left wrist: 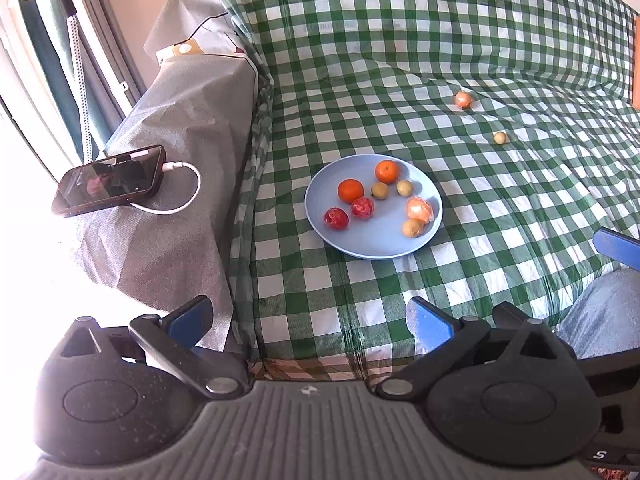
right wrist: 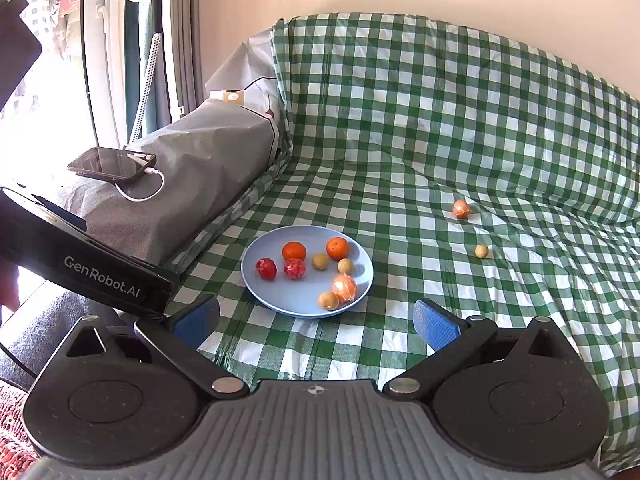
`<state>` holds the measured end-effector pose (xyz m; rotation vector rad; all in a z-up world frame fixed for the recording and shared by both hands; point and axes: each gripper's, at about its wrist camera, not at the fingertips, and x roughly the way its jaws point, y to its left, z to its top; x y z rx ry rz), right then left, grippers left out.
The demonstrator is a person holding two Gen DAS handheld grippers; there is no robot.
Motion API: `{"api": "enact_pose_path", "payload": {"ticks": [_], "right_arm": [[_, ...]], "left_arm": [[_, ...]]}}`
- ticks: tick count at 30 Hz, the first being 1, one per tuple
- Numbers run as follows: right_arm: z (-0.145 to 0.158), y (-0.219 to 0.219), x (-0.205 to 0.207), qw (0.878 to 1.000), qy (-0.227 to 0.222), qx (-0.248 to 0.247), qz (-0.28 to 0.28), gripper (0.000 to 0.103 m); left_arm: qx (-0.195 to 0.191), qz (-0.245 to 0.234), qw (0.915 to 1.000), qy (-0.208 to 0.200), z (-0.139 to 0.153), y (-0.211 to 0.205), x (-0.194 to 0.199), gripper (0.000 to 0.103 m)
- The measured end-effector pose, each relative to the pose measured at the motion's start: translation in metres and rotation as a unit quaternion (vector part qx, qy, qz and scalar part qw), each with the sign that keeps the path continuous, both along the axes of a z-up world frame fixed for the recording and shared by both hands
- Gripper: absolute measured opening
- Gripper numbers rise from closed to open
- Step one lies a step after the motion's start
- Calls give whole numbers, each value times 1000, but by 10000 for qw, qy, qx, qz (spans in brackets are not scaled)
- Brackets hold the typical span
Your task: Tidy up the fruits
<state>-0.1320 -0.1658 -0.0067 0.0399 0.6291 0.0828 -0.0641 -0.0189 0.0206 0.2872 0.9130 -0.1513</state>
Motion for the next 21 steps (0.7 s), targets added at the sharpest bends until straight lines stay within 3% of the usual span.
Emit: {"api": "enact_pose_path", "payload": {"ticks": [21], "right_arm": [[-24,-11,27,9979,490,402,-126,102]], "left_arm": [[280,-68,9988,402,-24,-17,29,103]]}}
